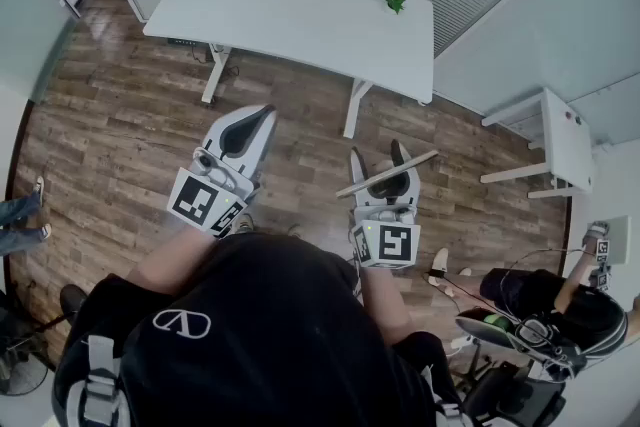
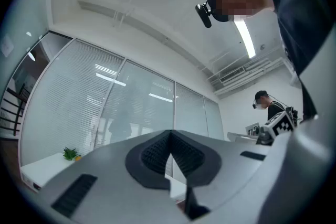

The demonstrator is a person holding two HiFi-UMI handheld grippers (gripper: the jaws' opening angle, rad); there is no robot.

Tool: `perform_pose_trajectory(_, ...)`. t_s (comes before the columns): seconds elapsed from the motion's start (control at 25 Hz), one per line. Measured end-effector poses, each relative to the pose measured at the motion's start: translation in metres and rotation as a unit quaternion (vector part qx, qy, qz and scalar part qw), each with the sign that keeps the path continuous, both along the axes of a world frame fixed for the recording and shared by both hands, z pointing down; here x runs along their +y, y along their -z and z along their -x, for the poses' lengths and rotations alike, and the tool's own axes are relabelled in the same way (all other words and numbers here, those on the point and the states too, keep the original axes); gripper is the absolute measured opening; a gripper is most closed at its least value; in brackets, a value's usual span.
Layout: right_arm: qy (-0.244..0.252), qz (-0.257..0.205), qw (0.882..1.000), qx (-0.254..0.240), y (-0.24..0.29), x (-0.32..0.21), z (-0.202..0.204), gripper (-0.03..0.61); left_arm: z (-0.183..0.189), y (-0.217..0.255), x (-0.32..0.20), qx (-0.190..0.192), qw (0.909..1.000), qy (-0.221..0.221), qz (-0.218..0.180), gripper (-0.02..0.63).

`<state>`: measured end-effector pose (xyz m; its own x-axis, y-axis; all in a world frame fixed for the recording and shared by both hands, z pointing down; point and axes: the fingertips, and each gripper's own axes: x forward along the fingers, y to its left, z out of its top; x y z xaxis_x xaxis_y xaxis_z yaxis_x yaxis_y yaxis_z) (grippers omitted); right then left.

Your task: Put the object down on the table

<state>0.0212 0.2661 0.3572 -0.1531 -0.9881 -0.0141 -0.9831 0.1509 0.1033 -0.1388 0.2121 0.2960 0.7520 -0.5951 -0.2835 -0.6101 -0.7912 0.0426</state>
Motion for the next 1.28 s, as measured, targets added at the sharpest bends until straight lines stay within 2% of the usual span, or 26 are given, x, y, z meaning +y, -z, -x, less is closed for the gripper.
perform_pose_trajectory(0.36, 0.0, -0.001, 1.0, -0.003, -0.004, -0.007, -0.002, 0.293, -0.004, -0.002, -0.006, -0.001, 1.0, 0.003, -0.007, 0.005)
perform_pose_trajectory(0.56, -0.005, -0.005, 1.0, -0.027, -0.005, -0.008, -0.005, 0.299, -0.007, -0.004, -0.005, -0.005, 0.9999, 0.002, -0.011, 0.005)
perform_pose_trajectory(0.92, -0.01, -0.006, 1.0, -0.011, -0.009, -0.016, -0.006, 0.298, -0.021, -0.007, -0.009, -0.015, 0.9996, 0.003, -0.023, 0.005)
perform_pose_trajectory(1.28, 0.006, -0.013, 1.0, -0.011, -0.016, -0.021, -0.039, 0.296, -0.053, -0.012, -0.013, -0.021, 0.9992, 0.021, -0.025, 0.005)
